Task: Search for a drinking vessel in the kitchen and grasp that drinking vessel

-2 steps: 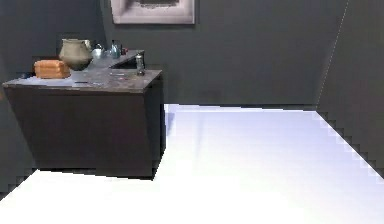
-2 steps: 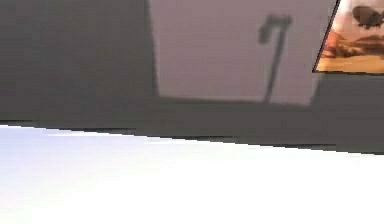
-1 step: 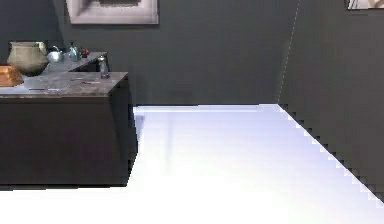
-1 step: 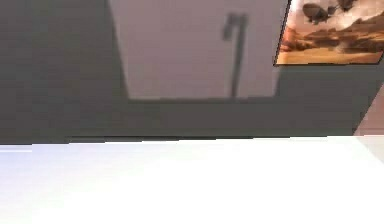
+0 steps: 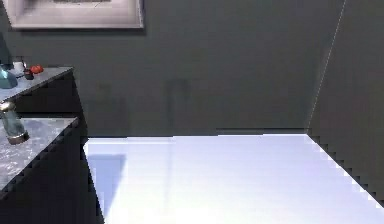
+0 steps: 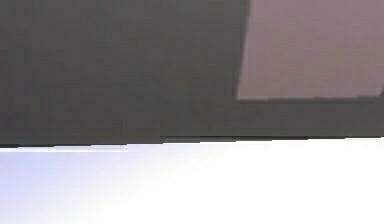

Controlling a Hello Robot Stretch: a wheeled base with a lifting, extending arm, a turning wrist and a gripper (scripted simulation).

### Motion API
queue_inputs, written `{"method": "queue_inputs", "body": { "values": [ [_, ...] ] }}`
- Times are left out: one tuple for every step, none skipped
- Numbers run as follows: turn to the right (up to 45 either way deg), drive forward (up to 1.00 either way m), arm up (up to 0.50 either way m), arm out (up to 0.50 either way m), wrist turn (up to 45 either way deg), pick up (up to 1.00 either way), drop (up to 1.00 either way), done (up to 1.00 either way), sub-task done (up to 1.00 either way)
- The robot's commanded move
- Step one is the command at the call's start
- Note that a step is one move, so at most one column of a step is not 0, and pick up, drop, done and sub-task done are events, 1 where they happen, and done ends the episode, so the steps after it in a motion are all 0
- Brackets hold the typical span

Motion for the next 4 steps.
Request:
{"method": "queue_inputs", "body": {
  "values": [
    [9.0,0.0,0.0,0.0,0.0,0.0,0.0,0.0,0.0],
    [0.0,0.25,0.0,0.0,0.0,0.0,0.0,0.0,0.0],
    [-9.0,0.0,0.0,0.0,0.0,0.0,0.0,0.0,0.0],
    [0.0,1.0,0.0,0.0,0.0,0.0,0.0,0.0,0.0]
  ]
}}
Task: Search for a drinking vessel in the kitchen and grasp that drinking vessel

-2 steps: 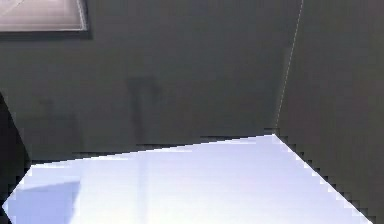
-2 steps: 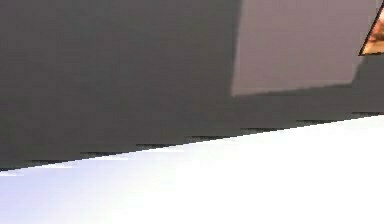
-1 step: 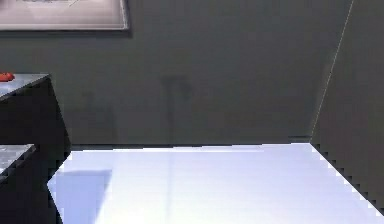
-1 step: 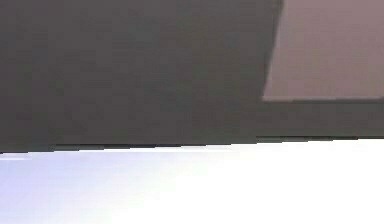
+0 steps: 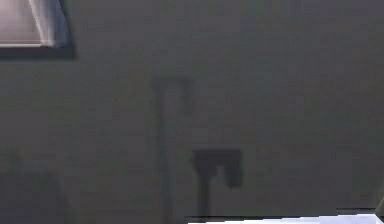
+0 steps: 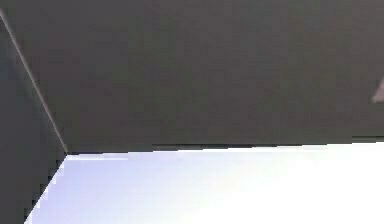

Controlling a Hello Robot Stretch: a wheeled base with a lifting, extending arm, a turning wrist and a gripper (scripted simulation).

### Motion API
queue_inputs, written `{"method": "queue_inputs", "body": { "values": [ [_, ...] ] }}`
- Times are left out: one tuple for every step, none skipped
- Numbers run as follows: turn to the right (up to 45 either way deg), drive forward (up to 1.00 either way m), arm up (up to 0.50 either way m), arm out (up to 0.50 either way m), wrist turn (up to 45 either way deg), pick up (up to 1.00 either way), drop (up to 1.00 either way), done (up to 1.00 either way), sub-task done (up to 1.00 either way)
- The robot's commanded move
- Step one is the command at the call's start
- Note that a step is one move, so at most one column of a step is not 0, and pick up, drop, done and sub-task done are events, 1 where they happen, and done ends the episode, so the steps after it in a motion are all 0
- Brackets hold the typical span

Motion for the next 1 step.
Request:
{"method": "queue_inputs", "body": {
  "values": [
    [-45.0,0.0,0.0,0.0,0.0,0.0,0.0,0.0,0.0]
  ]
}}
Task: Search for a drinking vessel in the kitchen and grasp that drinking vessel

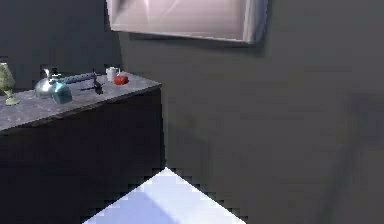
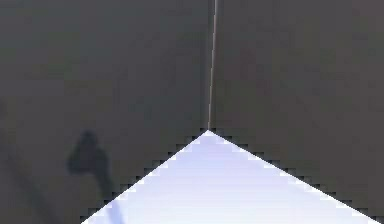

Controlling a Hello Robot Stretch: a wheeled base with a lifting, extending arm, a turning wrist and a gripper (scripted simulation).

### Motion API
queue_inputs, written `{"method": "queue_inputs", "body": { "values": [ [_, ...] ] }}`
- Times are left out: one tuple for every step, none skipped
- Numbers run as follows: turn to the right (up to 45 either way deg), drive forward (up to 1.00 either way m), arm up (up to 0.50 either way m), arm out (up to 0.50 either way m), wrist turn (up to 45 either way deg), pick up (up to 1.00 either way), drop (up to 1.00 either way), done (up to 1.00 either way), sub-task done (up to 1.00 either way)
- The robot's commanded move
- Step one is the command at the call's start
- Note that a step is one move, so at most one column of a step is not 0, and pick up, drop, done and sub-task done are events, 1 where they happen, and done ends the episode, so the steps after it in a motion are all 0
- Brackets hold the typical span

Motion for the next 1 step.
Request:
{"method": "queue_inputs", "body": {
  "values": [
    [-21.0,0.0,0.0,0.0,0.0,0.0,0.0,0.0,0.0]
  ]
}}
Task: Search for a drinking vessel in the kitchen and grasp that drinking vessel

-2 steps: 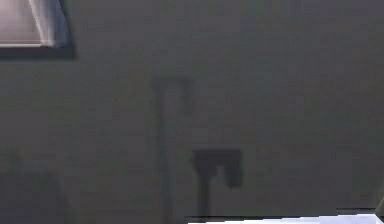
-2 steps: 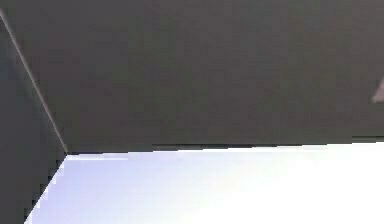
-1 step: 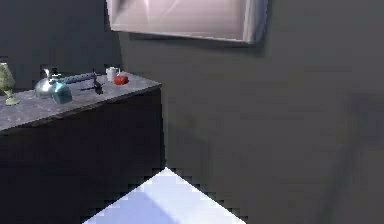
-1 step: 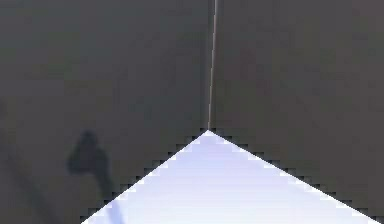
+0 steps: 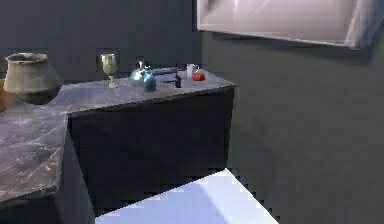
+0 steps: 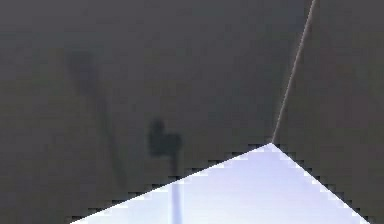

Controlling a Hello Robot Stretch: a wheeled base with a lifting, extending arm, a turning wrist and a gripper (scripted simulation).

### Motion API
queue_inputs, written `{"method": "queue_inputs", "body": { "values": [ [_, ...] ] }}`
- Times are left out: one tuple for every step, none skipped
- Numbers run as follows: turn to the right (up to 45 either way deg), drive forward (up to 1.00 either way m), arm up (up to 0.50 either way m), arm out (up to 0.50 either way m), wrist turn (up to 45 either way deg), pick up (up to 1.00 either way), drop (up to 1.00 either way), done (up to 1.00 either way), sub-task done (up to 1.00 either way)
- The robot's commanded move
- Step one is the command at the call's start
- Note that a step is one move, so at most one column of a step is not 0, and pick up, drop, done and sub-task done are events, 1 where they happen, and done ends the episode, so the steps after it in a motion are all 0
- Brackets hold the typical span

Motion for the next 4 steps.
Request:
{"method": "queue_inputs", "body": {
  "values": [
    [0.0,0.4,0.0,0.0,0.0,0.0,0.0,0.0,0.0],
    [-45.0,0.0,0.0,0.0,0.0,0.0,0.0,0.0,0.0],
    [-42.0,0.0,0.0,0.0,0.0,0.0,0.0,0.0,0.0],
    [-3.0,0.0,0.0,0.0,0.0,0.0,0.0,0.0,0.0]
  ]
}}
